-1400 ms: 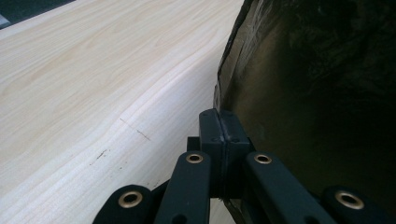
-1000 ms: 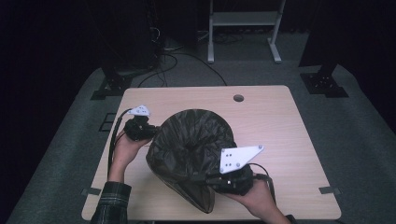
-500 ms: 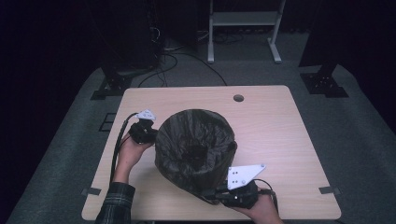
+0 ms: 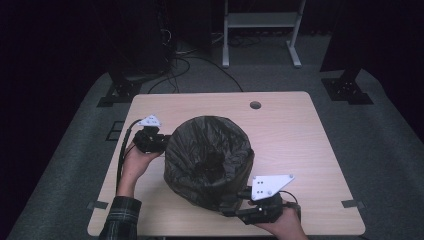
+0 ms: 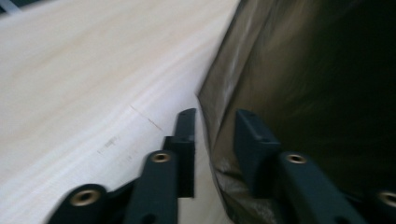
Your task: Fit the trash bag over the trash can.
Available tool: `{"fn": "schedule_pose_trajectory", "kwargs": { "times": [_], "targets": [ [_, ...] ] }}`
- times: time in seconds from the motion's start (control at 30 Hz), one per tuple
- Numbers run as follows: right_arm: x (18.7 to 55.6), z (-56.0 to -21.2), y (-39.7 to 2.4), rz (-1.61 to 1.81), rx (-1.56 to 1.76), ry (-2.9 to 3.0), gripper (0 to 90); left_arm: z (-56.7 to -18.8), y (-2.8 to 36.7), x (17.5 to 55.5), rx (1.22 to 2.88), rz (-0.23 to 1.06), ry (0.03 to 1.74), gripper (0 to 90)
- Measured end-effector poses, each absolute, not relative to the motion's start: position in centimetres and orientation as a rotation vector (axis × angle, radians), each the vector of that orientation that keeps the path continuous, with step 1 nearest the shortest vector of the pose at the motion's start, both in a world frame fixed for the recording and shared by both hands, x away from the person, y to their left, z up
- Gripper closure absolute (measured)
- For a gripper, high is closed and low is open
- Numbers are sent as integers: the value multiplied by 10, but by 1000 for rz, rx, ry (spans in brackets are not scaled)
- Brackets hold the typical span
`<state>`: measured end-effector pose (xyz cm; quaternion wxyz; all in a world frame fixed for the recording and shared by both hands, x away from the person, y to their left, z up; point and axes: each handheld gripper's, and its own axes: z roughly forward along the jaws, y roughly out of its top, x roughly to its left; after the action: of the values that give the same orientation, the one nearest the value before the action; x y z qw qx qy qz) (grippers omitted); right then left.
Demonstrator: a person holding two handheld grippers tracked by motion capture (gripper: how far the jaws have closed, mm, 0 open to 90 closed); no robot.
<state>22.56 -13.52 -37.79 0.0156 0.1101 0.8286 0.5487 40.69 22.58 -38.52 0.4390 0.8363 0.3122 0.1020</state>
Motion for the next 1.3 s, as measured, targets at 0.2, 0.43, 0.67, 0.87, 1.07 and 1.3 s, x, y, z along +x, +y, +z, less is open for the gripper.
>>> {"fn": "schedule_pose_trajectory", "kwargs": {
  "times": [0.2, 0.43, 0.67, 0.87, 1.07, 1.3],
  "targets": [
    [223, -352, -150, 1745, 369, 2502, 454, -372, 236, 400, 2052, 287, 799, 405],
    [236, -321, -166, 1773, 474, 2457, 256, -365, 251, 389, 2020, 274, 838, 151],
    [262, -304, -174, 1751, 520, 2454, 126, -365, 266, 367, 2048, 306, 839, 20],
    [281, -296, -168, 1700, 538, 2446, 100, -372, 276, 344, 2072, 319, 815, 0],
    [298, -291, -155, 1587, 557, 2456, 102, -386, 280, 323, 2092, 323, 795, 0],
    [319, -286, -137, 1494, 519, 2511, 108, -411, 272, 303, 2145, 328, 736, 0]
  ]
}}
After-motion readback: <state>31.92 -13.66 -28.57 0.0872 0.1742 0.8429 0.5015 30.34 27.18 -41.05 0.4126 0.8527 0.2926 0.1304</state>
